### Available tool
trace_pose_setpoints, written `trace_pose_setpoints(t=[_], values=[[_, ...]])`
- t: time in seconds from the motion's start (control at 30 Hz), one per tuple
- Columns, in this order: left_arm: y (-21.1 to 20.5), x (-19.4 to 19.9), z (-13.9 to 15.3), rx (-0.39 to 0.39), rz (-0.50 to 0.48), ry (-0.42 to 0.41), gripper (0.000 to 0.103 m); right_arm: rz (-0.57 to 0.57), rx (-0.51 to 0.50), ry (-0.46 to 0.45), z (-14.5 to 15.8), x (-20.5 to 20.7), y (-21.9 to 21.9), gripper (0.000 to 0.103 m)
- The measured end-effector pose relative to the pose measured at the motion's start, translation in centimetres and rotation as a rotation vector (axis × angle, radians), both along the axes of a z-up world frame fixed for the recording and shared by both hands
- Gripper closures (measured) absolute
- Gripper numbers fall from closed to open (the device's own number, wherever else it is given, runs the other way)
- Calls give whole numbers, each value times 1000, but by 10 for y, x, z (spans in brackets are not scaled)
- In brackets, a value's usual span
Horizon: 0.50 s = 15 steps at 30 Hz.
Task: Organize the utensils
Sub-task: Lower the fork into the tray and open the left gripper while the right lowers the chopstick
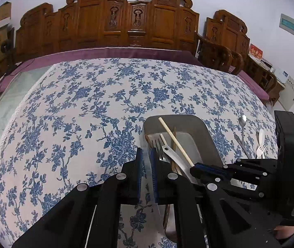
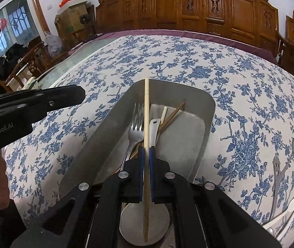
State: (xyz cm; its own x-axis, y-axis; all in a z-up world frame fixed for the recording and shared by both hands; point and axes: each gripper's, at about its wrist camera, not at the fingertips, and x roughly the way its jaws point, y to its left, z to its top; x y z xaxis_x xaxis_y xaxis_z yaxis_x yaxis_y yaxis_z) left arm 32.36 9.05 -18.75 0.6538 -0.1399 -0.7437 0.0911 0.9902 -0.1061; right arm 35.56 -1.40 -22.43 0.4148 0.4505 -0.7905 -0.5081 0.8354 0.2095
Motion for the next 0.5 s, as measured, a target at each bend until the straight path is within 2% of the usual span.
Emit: trace_pose_setpoints(t=[0.2,0.27,0.5], values=[[-1,0,1,-1,-1,-2,96,-5,-1,0,1,1,-3,94],[-2,-1,1,1,-4,-4,96,0,17,4,4,1,-6,84],[-5,-2,2,3,-9,-4,96,18,14,-24,17,-4,-13,83]])
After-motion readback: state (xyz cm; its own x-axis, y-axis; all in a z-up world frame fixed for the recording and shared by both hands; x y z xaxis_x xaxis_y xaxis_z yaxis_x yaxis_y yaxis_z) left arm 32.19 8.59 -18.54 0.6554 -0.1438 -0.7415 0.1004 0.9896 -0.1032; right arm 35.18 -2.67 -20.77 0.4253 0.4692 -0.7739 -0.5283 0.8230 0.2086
